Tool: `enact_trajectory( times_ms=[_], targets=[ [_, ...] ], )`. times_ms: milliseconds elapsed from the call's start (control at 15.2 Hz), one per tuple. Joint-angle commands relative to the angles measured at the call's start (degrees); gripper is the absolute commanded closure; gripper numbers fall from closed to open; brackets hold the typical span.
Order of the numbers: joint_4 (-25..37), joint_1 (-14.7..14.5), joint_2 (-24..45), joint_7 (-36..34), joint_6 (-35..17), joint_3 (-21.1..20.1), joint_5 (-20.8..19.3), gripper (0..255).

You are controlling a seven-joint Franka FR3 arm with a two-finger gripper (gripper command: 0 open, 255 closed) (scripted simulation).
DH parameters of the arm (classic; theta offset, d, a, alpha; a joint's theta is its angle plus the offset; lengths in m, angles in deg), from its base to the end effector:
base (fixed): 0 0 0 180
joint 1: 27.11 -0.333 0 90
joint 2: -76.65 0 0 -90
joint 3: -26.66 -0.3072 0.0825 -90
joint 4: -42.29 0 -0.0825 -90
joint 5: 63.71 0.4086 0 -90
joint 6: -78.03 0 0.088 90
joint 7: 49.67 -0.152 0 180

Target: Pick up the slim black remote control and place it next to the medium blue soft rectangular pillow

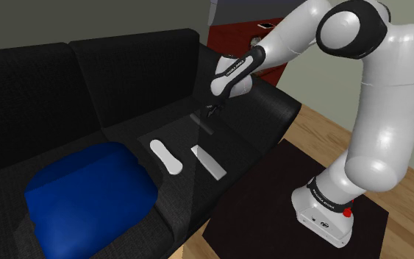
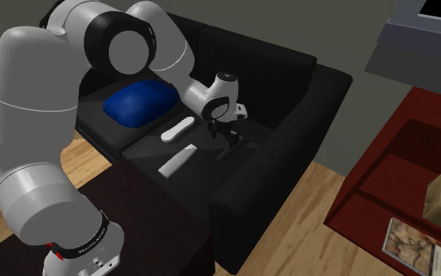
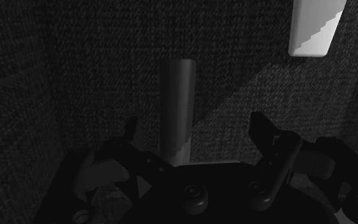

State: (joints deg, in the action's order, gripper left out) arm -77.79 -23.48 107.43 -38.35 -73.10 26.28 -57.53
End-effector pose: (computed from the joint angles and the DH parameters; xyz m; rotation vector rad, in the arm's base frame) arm 0.5869 -0.0334 0.0864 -3.0861 -0.0703 -0.0179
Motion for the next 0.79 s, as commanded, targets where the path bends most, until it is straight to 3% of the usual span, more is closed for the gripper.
enact_trajectory(
  times_ms=[0,198,726],
  targets=[
    [3.18,0.56,4.15,0.46,-0.74,-0.08,0.29,0],
    [7.74,0.86,9.46,0.53,-1.23,-0.21,0.52,0],
    [10.14,0.83,15.01,0.68,-4.39,-0.5,0.72,0]
  ],
)
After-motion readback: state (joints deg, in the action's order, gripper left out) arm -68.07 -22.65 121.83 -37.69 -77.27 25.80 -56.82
